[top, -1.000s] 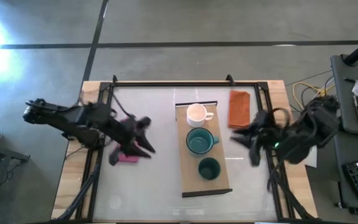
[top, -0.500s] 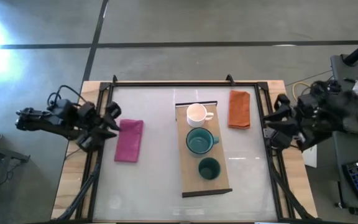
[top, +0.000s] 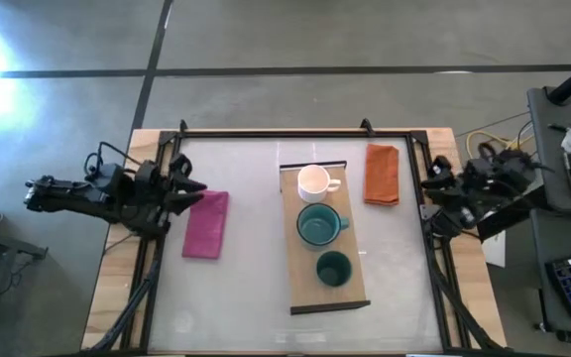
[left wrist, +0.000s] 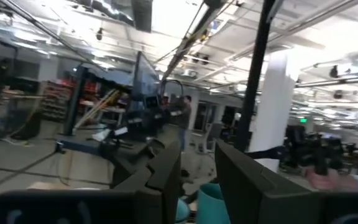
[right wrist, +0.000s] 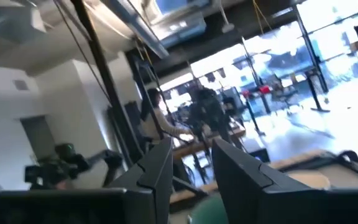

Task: Stack small to large cups/mugs on shelf
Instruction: Return to Home Position

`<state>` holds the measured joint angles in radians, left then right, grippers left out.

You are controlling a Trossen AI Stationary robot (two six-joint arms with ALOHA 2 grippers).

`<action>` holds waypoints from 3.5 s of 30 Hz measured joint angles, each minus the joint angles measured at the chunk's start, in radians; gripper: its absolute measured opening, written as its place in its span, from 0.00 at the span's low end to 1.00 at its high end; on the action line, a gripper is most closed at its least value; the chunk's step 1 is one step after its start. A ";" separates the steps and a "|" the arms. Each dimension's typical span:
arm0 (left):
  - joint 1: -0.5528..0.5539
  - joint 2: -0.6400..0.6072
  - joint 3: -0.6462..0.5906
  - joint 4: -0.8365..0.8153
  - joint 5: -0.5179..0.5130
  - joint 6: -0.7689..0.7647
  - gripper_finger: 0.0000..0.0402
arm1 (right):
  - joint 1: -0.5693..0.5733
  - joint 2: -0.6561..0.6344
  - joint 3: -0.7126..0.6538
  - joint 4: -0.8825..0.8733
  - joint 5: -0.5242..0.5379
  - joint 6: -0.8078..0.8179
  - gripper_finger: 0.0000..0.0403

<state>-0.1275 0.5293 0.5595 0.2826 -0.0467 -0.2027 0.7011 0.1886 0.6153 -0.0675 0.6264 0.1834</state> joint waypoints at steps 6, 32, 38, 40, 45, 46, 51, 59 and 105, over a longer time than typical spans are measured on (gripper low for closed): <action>0.093 -0.017 -0.006 -0.134 0.010 -0.010 0.21 | -0.046 -0.101 -0.121 -0.018 0.033 0.025 0.26; 0.141 -0.500 -0.549 0.092 0.211 -0.434 0.21 | -0.067 -0.188 -0.520 0.244 0.104 0.149 0.23; 0.141 -0.468 -0.551 0.095 0.216 -0.446 0.21 | -0.067 -0.183 -0.607 0.366 0.106 0.116 0.22; 0.141 -0.459 -0.551 0.088 0.217 -0.446 0.21 | -0.068 -0.188 -0.606 0.366 0.111 0.117 0.22; 0.141 -0.441 -0.551 0.067 0.217 -0.446 0.21 | -0.068 -0.188 -0.606 0.267 0.172 0.115 0.22; 0.141 -0.438 -0.551 0.065 0.216 -0.446 0.21 | -0.068 -0.188 -0.606 0.219 0.221 0.125 0.22; 0.141 -0.419 -0.551 0.068 0.214 -0.446 0.21 | -0.068 -0.172 -0.606 0.089 0.561 0.232 0.20; 0.141 -0.392 -0.551 0.074 0.214 -0.445 0.21 | -0.069 -0.179 -0.606 0.082 0.810 0.090 0.21; 0.141 -0.364 -0.553 0.074 0.215 -0.445 0.21 | -0.069 -0.179 -0.606 0.081 0.807 0.044 0.18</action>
<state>0.0131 0.1650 0.0063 0.3569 0.1684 -0.6476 0.6323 0.0097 0.0097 0.0132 1.4330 0.2275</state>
